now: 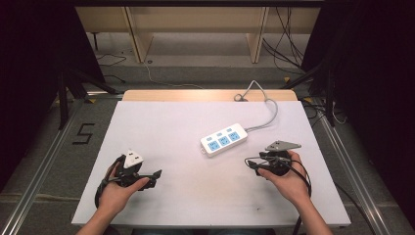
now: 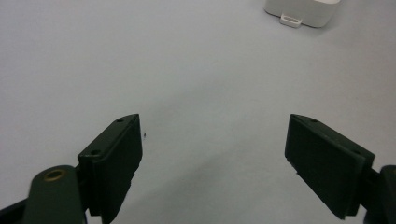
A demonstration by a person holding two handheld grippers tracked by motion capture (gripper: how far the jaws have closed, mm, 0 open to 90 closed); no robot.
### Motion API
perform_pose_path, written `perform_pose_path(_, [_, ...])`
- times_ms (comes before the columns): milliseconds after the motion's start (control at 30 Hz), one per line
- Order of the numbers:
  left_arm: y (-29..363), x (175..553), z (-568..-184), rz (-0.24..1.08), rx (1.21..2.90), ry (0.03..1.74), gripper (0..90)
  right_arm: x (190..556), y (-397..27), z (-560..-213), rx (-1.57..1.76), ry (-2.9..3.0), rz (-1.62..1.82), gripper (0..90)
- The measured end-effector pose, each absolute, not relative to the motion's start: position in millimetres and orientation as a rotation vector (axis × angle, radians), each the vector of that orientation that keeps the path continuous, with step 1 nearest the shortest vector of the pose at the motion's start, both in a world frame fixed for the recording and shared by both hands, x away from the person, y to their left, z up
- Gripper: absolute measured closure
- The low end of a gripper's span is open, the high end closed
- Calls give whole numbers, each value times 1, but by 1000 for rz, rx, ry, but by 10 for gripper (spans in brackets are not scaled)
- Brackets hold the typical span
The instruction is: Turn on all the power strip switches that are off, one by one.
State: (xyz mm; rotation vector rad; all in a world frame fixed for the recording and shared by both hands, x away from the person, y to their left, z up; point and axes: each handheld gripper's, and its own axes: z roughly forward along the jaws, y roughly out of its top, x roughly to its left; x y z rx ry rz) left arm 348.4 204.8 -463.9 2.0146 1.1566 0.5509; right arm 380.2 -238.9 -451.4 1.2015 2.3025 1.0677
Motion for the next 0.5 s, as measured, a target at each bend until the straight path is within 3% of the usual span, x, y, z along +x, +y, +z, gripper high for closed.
perform_pose_path(500, [206, 351, -468, 555, 2033, 1165, 176, 363, -245, -462, 1177, 2217, 1138, 401])
